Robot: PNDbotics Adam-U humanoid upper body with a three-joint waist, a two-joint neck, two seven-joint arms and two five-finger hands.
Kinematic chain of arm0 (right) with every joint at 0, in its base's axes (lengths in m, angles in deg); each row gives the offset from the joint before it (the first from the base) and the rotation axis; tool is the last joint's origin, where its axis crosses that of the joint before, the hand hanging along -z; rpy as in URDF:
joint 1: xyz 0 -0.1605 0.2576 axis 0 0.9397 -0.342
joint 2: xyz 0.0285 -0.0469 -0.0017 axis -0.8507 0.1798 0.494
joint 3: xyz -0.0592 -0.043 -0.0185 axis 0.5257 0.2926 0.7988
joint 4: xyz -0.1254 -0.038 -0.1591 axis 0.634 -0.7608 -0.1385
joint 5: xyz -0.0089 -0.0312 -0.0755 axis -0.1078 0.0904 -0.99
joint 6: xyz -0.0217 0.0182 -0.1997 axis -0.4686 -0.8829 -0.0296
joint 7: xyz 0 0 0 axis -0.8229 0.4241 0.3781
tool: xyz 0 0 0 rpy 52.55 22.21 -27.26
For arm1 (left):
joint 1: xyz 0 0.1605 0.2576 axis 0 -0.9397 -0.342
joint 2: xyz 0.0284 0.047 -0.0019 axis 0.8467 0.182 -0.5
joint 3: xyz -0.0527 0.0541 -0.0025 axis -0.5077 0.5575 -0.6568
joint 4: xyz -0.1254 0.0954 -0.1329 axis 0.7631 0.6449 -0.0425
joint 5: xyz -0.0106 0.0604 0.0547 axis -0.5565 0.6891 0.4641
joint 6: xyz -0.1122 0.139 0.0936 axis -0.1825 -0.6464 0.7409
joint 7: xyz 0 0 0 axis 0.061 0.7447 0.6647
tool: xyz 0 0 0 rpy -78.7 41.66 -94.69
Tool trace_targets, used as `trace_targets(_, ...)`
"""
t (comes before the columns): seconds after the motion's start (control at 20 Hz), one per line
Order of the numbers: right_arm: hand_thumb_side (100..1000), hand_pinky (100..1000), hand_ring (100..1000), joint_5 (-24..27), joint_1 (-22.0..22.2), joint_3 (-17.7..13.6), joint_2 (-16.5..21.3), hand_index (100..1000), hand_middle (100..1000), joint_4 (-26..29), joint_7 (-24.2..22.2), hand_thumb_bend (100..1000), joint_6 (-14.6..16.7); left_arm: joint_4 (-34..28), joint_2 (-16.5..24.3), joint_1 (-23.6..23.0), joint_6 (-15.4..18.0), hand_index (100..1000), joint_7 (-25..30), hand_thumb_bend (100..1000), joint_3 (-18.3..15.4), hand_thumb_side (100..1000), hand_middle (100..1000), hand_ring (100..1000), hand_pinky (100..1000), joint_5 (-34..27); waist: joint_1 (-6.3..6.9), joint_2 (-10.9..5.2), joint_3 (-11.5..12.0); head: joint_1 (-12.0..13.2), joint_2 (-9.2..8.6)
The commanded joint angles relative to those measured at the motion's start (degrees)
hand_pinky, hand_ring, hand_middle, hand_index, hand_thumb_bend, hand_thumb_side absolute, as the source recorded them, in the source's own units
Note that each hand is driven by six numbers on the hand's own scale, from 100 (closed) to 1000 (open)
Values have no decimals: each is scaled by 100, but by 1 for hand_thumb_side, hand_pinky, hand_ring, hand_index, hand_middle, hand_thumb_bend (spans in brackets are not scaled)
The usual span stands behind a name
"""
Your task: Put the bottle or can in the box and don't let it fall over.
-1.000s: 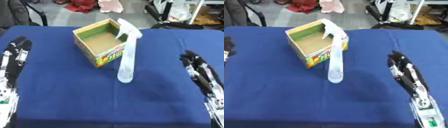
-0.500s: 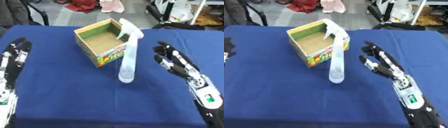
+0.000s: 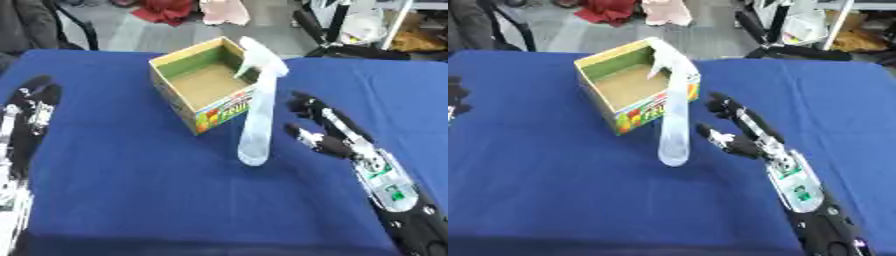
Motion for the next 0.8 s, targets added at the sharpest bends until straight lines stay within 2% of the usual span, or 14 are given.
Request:
trace_targets(0.05, 677, 898, 886, -70, -105, -16, 5, 1000, 844, -11, 38, 465, 23, -104, 43, 59, 8, 881, 34, 599, 14, 806, 898, 887, 853, 17, 7, -41, 8, -1, -11)
trace_targets(0.8, 696, 896, 885, -258, -205, -5, -306, 1000, 845, -174, 207, 463, 0, -103, 34, 59, 14, 881, 87, 596, 25, 807, 899, 889, 854, 36, 28, -29, 28, -35, -11)
